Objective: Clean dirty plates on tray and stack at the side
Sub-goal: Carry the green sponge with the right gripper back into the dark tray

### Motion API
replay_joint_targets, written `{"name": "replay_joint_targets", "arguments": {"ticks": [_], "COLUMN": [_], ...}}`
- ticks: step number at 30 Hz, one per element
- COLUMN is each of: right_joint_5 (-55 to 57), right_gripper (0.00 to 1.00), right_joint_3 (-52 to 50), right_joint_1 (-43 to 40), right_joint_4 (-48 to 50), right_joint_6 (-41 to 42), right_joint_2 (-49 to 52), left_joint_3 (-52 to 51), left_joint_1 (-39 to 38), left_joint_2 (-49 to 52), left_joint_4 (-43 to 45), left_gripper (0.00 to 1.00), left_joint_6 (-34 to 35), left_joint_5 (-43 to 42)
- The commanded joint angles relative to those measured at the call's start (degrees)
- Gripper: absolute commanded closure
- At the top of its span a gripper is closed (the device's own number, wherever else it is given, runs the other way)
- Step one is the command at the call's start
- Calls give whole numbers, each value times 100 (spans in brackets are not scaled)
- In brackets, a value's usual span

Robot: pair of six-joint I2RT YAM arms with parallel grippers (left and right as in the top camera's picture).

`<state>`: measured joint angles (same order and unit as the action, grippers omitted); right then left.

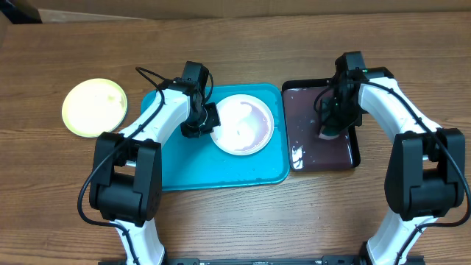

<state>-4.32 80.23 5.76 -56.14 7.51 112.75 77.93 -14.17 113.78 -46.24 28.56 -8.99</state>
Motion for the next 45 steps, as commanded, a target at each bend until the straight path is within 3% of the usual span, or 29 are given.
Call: {"name": "replay_joint_targets", "arguments": {"ticks": [1, 3, 6, 8, 12, 16, 17, 19, 33, 45], "right_joint_5": [-181, -179, -177, -177, -334, -1165, -1272, -1381, -1388, -1818], "right_gripper": [34, 29, 28, 28, 31, 49, 71, 96, 96, 96], "right_joint_3": [-15, 96, 544, 960, 1648, 1762, 1738, 1687, 304, -382], "right_joint_1": [17, 17, -9, -48, -256, -404, -413, -404, 181, 413], "right_joint_4": [101, 44, -315, -645, -1051, -1067, -1073, -1086, 492, 1224], "right_joint_6": [-48, -48, -46, 15, 188, -33, -28, -24, 479, 627], "right_joint_2": [-153, -153, -155, -155, -155, -153, -153, -153, -151, -151], "left_joint_3": [-15, -15, -15, -15, -15, -15, -15, -15, -15, -15], "left_joint_1": [-31, -46, -59, -59, -59, -59, -59, -63, -66, -66], "left_joint_2": [-28, -28, -28, -28, -26, -26, -26, -24, -22, -22], "left_joint_4": [46, 46, 85, 125, 127, 136, 146, 140, 87, 85], "left_gripper": [95, 95, 92, 81, 79, 81, 81, 81, 81, 81], "left_joint_6": [-4, -4, -4, -4, -4, -2, -4, -4, -7, -7], "left_joint_5": [-2, 0, 0, 0, 46, 55, 55, 55, 42, 39]}}
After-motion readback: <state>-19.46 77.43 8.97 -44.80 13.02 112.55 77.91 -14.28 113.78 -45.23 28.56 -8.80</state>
